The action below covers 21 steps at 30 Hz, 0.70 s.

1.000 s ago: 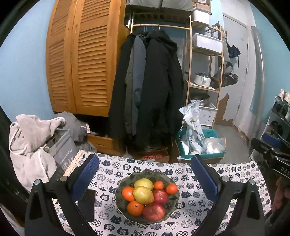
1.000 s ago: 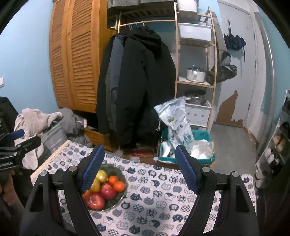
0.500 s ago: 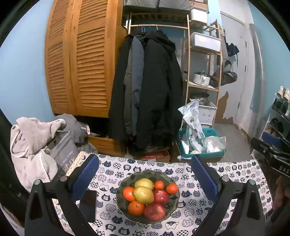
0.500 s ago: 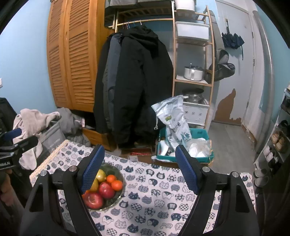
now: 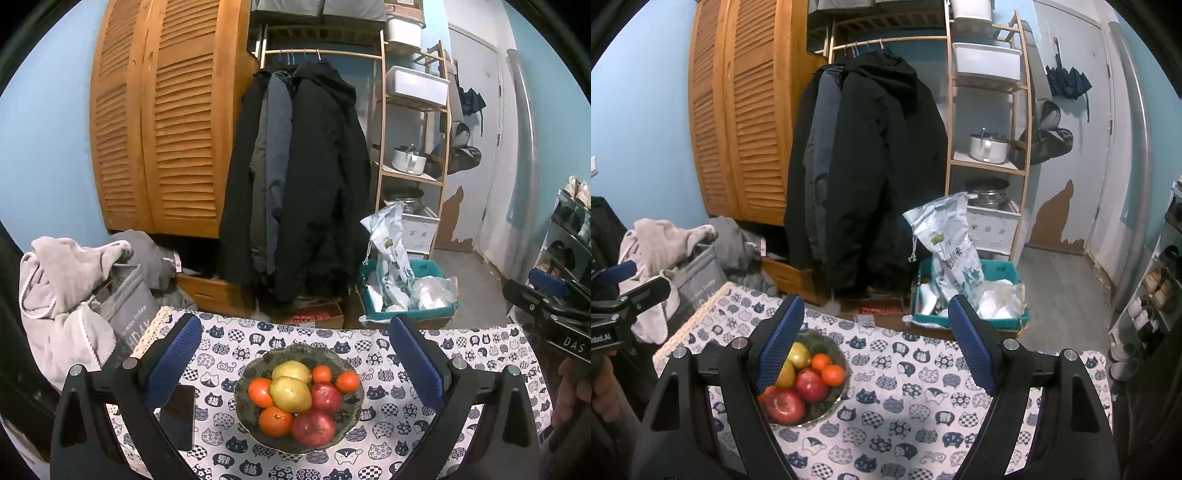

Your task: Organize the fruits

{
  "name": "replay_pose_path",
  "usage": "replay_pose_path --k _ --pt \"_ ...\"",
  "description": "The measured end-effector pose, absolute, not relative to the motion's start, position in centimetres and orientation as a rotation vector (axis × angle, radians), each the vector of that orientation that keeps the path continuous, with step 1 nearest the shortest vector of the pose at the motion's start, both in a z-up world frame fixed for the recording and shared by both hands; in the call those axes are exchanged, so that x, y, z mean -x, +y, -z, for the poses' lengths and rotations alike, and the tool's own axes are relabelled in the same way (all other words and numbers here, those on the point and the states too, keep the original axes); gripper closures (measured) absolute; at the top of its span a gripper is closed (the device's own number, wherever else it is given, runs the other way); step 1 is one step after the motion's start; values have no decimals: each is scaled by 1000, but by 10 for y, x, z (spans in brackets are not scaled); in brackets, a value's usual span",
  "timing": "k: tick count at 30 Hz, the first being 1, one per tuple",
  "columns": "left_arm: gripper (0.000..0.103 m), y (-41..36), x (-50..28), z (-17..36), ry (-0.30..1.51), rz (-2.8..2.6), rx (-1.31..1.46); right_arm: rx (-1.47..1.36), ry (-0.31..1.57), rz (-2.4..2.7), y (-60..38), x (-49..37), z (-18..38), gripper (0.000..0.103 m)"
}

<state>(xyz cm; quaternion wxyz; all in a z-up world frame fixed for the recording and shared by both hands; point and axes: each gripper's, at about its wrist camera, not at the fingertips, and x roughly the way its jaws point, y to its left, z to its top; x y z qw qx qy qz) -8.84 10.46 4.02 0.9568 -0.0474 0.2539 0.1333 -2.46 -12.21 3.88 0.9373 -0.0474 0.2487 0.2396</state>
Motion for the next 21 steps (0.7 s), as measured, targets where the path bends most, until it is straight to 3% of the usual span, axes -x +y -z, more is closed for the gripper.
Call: replay_pose_path --k 21 --pt "1 106 93 -44 515 -275 113 99 508 -492 -119 25 -40 24"
